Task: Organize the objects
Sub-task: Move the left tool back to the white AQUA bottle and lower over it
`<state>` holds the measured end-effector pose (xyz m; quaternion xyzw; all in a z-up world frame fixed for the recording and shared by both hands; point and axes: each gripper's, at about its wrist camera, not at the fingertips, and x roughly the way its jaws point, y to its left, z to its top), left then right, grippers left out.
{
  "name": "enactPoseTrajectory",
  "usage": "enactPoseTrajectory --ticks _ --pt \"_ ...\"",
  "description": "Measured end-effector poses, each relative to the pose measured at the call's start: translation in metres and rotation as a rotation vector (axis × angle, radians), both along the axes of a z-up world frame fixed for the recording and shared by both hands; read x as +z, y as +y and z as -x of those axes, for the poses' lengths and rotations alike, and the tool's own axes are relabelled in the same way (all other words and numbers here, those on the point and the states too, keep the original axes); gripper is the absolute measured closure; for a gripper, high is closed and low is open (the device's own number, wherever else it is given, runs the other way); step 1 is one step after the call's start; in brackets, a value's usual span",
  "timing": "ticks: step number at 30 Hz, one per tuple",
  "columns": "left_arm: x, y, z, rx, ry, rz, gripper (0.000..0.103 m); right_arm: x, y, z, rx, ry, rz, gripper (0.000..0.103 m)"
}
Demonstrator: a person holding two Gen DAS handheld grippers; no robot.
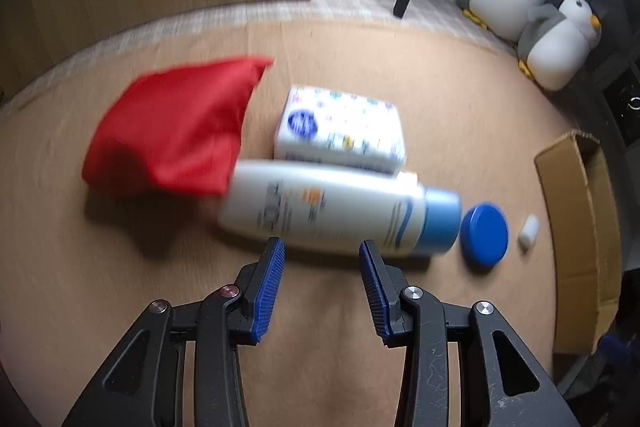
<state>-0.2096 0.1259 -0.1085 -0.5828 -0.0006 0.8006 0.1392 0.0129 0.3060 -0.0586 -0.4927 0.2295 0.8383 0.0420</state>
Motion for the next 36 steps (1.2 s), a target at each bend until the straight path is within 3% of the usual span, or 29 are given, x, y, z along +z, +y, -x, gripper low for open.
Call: enactPoseTrajectory --ticks 3,7,16,28,36 --pt "-0.003 -0.007 -0.006 0.017 0.004 -0.013 0.06 -0.001 -0.002 0.011 0.023 0.0 0.014 0.049" --pt "0.014 -0.009 -0.001 0.034 0.045 -0.048 0.06 -0.001 -0.006 0.022 0.044 0.007 0.017 0.049" --pt "0.009 0.011 0.034 0.022 0.052 0.022 0.06 -0.006 -0.017 0.027 0.072 -0.003 0.029 0.049" --pt "0.006 0.02 0.025 -0.073 0.104 0.055 0.06 -0.011 -0.009 0.027 0.053 -0.009 0.044 0.049" --pt "-0.004 0.026 0.05 -0.08 0.08 0.115 0.06 -0.011 -0.019 0.035 0.084 -0.012 0.05 0.049"
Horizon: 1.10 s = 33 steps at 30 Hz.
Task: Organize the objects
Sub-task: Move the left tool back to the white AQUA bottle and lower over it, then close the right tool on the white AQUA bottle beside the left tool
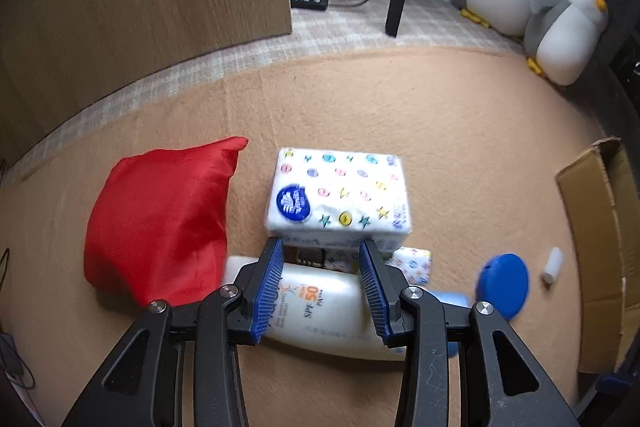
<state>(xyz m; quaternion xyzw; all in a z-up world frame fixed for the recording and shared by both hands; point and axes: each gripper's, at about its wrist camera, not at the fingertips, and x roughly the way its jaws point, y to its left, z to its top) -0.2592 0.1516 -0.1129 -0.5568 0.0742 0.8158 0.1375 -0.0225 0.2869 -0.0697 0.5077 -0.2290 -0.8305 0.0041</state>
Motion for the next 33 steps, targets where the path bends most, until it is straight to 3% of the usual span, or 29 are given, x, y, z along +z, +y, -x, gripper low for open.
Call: enactPoseTrajectory --ticks 7,13,27,30,32,33 --pt "-0.009 -0.007 -0.01 -0.035 -0.006 -0.016 0.062 -0.002 0.001 -0.003 -0.01 -0.004 0.006 0.049" --pt "-0.016 -0.009 -0.049 -0.09 -0.005 -0.025 0.062 -0.004 0.005 0.001 -0.014 -0.008 0.013 0.049" --pt "-0.015 -0.04 -0.135 -0.034 -0.083 -0.202 0.062 -0.033 -0.006 0.012 0.009 -0.055 0.102 0.048" --pt "-0.014 -0.042 -0.152 -0.042 -0.098 -0.228 0.06 -0.04 -0.006 0.017 -0.001 -0.064 0.13 0.048" --pt "-0.013 -0.041 -0.162 -0.053 -0.101 -0.229 0.054 -0.044 -0.007 0.023 -0.005 -0.067 0.138 0.048" --pt "-0.012 -0.042 -0.166 -0.055 -0.107 -0.233 0.045 -0.046 -0.008 0.027 -0.004 -0.068 0.14 0.048"
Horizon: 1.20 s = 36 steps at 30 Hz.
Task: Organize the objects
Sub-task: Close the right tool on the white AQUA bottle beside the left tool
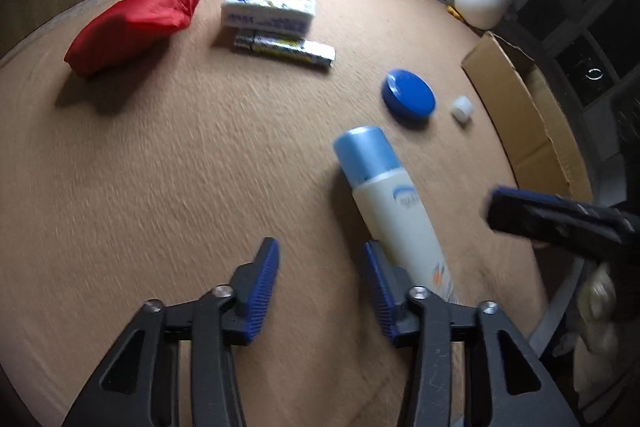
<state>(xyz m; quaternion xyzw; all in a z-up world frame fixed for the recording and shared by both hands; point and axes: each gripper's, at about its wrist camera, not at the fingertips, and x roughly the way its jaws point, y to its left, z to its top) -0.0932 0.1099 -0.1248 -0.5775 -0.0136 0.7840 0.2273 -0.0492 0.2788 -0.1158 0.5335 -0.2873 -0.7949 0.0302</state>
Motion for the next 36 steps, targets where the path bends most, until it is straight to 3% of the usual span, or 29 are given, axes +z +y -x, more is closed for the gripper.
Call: enactPoseTrajectory --ticks 1,2,17,23,26,36 --pt "0.002 0.0 -0.002 0.002 0.0 -0.004 0.037 -0.002 -0.001 0.004 0.001 -0.004 0.002 0.048" --pt "0.003 -0.002 -0.004 0.004 0.004 -0.014 0.035 -0.004 -0.002 0.006 0.003 -0.007 0.004 0.048" --pt "-0.002 0.015 -0.01 -0.008 -0.07 -0.133 0.036 -0.032 -0.024 0.031 0.135 -0.078 0.054 0.048" --pt "-0.002 0.017 -0.01 -0.007 -0.08 -0.159 0.041 -0.036 -0.034 0.035 0.215 -0.106 0.046 0.048" --pt "-0.004 0.019 -0.009 -0.006 -0.096 -0.184 0.048 -0.035 -0.039 0.035 0.255 -0.11 0.03 0.049" --pt "-0.002 0.028 -0.013 0.003 -0.083 -0.194 0.056 -0.033 -0.033 0.032 0.261 -0.105 0.02 0.058"
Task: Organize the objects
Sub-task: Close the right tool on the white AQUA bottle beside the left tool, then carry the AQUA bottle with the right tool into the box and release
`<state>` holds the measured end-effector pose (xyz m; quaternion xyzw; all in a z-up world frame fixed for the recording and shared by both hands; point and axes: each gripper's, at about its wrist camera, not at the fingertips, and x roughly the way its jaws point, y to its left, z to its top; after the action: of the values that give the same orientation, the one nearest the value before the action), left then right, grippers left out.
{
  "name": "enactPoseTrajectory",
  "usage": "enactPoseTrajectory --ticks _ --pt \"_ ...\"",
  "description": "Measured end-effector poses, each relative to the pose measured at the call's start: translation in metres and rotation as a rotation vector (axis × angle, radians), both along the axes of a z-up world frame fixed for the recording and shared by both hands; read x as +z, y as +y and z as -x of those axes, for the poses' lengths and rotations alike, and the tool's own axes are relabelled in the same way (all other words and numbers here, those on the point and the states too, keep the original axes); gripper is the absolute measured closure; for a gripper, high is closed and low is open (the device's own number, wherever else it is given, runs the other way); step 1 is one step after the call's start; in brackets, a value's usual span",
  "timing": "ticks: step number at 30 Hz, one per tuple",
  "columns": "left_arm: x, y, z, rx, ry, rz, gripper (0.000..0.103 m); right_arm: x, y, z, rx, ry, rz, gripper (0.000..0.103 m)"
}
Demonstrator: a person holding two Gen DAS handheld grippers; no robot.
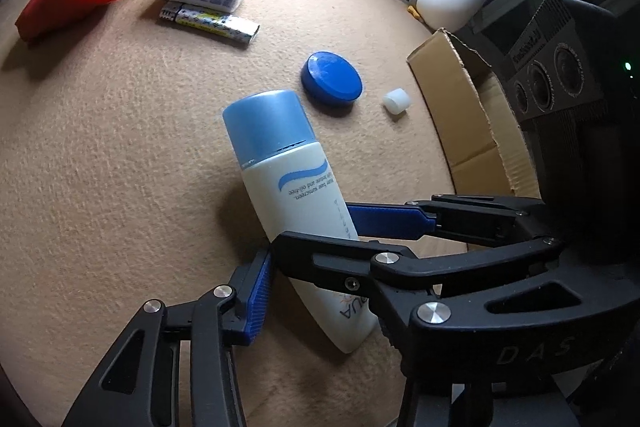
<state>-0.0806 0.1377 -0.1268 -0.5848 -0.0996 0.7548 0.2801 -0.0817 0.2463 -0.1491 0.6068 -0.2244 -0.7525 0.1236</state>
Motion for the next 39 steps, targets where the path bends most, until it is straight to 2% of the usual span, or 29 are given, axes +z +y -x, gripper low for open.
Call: enactPoseTrajectory --ticks 9,20,24,31,39 --pt "0.027 0.025 0.002 -0.024 0.048 -0.006 0.056 0.021 0.028 -0.012 -0.058 0.047 0.006 0.058" --pt "0.075 0.111 0.005 -0.148 0.14 -0.055 0.056 0.077 0.098 -0.041 -0.182 0.142 -0.037 0.059" --pt "0.075 0.164 0.008 -0.2 0.141 -0.075 0.057 0.086 0.131 -0.057 -0.24 0.151 -0.052 0.059" --pt "0.08 0.227 0.005 -0.289 0.142 -0.09 0.057 0.092 0.183 -0.087 -0.331 0.155 -0.075 0.059" --pt "0.072 0.275 -0.002 -0.354 0.12 -0.09 0.057 0.083 0.227 -0.111 -0.413 0.132 -0.089 0.059"
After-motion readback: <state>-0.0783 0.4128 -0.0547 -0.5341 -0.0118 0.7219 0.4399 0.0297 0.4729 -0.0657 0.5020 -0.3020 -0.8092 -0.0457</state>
